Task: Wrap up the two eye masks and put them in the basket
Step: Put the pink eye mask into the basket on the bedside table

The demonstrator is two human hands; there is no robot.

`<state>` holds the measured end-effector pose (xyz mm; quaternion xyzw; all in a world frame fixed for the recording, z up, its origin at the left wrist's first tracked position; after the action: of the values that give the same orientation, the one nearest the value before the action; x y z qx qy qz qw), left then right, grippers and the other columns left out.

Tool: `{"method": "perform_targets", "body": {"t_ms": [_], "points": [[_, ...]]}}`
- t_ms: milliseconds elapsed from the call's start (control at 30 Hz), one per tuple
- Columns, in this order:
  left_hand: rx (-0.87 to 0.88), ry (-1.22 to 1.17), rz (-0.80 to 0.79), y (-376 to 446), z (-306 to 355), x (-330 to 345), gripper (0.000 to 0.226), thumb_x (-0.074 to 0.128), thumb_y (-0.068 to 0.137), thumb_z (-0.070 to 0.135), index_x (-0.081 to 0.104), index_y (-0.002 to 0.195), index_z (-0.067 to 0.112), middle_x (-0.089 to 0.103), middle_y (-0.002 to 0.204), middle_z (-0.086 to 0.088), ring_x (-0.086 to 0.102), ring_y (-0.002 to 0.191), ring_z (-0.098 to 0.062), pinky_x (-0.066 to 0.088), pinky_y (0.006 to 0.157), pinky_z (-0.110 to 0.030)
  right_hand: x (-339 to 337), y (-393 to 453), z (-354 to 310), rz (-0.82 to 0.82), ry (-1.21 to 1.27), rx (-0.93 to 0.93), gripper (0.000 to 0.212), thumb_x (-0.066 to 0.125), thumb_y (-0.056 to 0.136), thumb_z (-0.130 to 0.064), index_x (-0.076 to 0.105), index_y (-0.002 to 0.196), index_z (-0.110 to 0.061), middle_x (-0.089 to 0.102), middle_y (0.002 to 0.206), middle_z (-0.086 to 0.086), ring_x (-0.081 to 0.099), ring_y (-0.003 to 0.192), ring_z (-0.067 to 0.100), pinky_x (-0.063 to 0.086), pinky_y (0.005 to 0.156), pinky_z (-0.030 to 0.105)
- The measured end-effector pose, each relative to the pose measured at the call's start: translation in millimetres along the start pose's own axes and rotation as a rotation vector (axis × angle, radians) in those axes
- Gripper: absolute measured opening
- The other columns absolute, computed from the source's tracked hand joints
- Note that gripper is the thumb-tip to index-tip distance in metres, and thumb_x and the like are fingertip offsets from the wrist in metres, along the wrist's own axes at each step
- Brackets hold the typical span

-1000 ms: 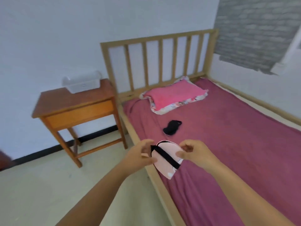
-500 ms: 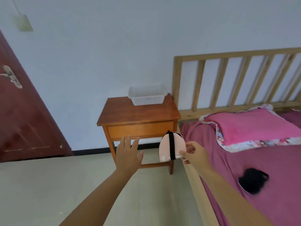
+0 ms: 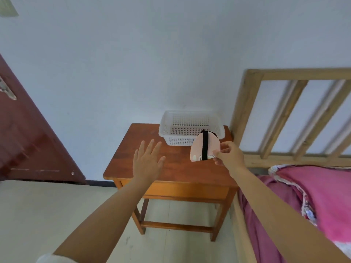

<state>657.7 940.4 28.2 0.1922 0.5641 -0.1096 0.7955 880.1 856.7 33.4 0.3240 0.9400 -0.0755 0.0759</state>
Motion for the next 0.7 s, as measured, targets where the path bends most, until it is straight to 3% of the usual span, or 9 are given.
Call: {"method": "perform_targets", "body": {"t_ms": [267, 367, 433, 700], "points": [[-0.005, -0.058, -0.120, 167.4, -36.9, 58.6, 0.051, 0.030, 0.094, 0.039, 0.013, 0.140, 0.027, 0.008, 0.156, 0.001, -0.006, 0.143, -0.023, 0.004, 0.118, -0.043, 76.7, 173.9, -3.3, -0.006, 0.024, 0.106, 0.021, 0.059, 0.082, 0.003, 0.048, 0.094, -0.010, 0.057, 0.090, 0.014, 0.059, 0.056, 0.020, 0.054, 0.055, 0.027], [0.033, -0.040, -0.211, 229.2, -51.0, 78.0, 0.051, 0.027, 0.094, 0.041, 0.010, 0.140, 0.028, 0.005, 0.156, 0.001, -0.008, 0.143, -0.022, 0.002, 0.118, -0.042, 107.6, 227.7, 1.4, 0.012, -0.018, 0.192, 0.021, 0.059, 0.082, 0.004, 0.049, 0.096, -0.009, 0.058, 0.097, 0.018, 0.060, 0.057, 0.020, 0.055, 0.043, 0.021], [0.070, -0.045, -0.273, 264.3, -57.3, 88.6, 0.051, 0.027, 0.094, 0.040, 0.009, 0.140, 0.028, 0.003, 0.156, 0.001, -0.009, 0.143, -0.022, 0.000, 0.118, -0.041, 129.1, 256.8, 11.7, 0.008, -0.044, 0.260, 0.023, 0.058, 0.082, 0.004, 0.051, 0.102, -0.005, 0.058, 0.096, 0.018, 0.061, 0.056, 0.021, 0.054, 0.039, 0.019], [0.147, -0.109, -0.478, 332.0, -75.5, 134.5, 0.051, 0.027, 0.095, 0.039, 0.007, 0.140, 0.027, -0.003, 0.156, 0.001, -0.010, 0.143, -0.018, 0.001, 0.118, -0.039, 188.1, 317.7, 50.6, -0.050, -0.251, 0.472, 0.029, 0.058, 0.081, 0.003, 0.053, 0.110, 0.001, 0.057, 0.086, 0.013, 0.059, 0.054, 0.022, 0.055, 0.056, 0.030]]}}
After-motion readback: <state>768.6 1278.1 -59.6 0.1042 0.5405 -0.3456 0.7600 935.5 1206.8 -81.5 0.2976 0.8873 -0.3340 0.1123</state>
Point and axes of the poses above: each hand's wrist, its own y-axis towards the middle knuckle, its own x-axis out of the palm, z = x × y, the point moved 2 cm from there along y, towards the middle knuckle
